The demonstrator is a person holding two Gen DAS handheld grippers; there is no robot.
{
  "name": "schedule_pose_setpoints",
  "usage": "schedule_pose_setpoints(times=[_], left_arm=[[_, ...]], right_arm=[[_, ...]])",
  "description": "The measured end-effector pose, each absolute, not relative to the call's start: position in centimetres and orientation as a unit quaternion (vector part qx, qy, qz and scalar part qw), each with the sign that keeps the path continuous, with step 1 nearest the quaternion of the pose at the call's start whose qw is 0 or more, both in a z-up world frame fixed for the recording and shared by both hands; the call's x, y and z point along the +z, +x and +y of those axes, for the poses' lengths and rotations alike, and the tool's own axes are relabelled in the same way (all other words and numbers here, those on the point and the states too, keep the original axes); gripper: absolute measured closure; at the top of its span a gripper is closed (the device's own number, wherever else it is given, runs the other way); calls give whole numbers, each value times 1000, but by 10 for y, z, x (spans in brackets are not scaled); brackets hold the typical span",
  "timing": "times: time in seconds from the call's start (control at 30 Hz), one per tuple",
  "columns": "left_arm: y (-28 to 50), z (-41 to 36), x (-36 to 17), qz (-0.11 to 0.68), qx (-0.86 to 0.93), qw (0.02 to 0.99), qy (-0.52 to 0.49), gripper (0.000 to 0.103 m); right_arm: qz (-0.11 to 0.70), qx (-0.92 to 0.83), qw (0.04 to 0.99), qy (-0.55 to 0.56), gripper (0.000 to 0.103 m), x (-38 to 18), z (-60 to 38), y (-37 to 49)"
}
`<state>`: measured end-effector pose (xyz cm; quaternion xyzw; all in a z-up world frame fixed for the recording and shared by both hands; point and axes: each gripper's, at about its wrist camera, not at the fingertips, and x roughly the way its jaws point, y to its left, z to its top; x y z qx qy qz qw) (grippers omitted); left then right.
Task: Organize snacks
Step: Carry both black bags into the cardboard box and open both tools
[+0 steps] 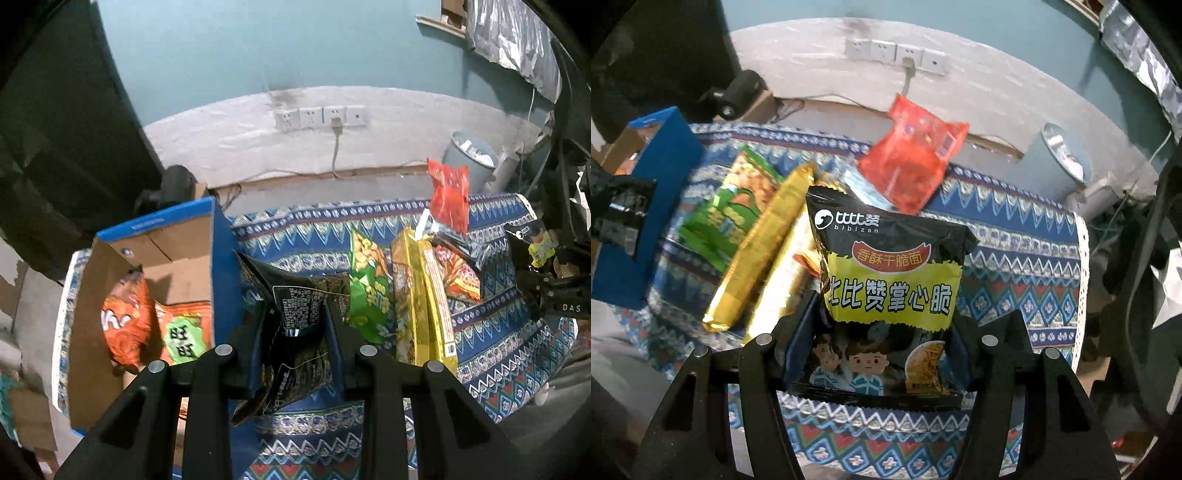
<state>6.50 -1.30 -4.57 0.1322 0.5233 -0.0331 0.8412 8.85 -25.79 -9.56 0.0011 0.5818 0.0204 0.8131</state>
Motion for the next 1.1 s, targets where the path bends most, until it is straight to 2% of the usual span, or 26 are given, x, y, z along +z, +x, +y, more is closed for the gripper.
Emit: schedule_pose_setpoints(times=[0.47,1.1], left_arm=[[58,17,-9,487,-12,863,130,73],[53,112,12,483,46,872,66,73]], right_arm=[[551,72,832,-7,41,-54,-200,105],[525,151,837,-42,41,-14,-83,140]])
